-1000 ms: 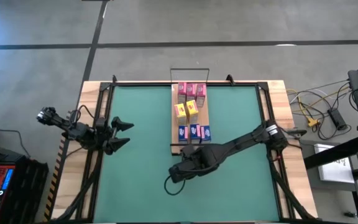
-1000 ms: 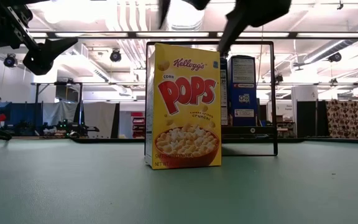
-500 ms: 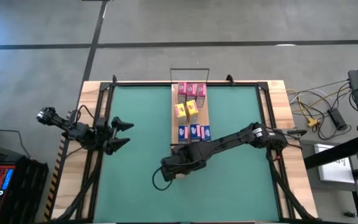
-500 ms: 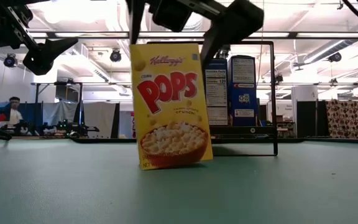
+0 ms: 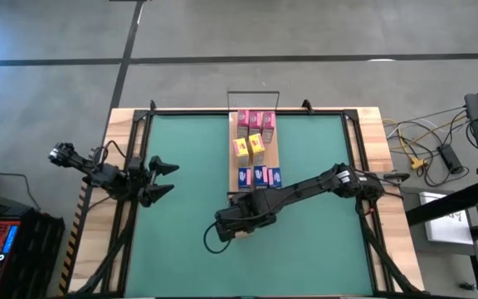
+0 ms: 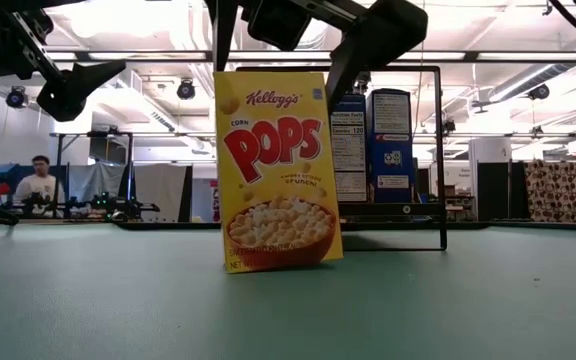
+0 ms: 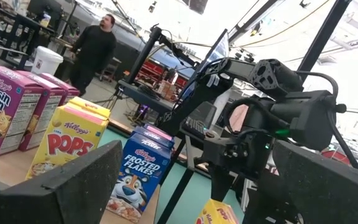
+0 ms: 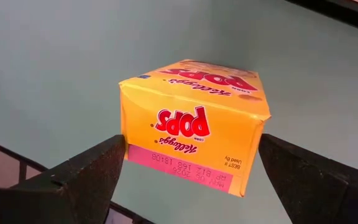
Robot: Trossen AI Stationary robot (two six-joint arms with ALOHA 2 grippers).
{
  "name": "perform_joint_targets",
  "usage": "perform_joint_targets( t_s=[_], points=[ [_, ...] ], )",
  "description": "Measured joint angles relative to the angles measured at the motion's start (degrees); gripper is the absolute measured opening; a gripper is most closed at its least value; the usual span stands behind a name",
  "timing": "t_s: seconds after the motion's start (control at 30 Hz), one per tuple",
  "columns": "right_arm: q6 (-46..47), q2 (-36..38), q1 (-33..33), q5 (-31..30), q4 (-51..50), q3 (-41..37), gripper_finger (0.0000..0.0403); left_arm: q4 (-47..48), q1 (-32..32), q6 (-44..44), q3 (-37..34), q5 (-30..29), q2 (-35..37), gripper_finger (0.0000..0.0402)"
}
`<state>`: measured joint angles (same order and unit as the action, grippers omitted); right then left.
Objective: Stack cereal on shelf
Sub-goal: Put the yellow cereal box on the shelf
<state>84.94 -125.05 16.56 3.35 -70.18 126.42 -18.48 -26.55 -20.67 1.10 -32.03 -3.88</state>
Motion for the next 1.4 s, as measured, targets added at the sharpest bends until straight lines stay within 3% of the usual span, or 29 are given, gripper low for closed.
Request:
perform_joint_targets(
  t_s=[0.8, 1.4],
  points=[
    [-0.8, 1.1, -0.2, 1.1, 3.9, -0.7, 0.0358, 0.1, 0.0, 0.0, 0.0, 0.0, -0.2, 0.0398],
    [-0.1, 1.1, -0.8, -0.9, 9.8, -7.1, 0.0359, 0.1, 0.0, 0.0, 0.0, 0.0, -0.2, 0.0398]
  ],
)
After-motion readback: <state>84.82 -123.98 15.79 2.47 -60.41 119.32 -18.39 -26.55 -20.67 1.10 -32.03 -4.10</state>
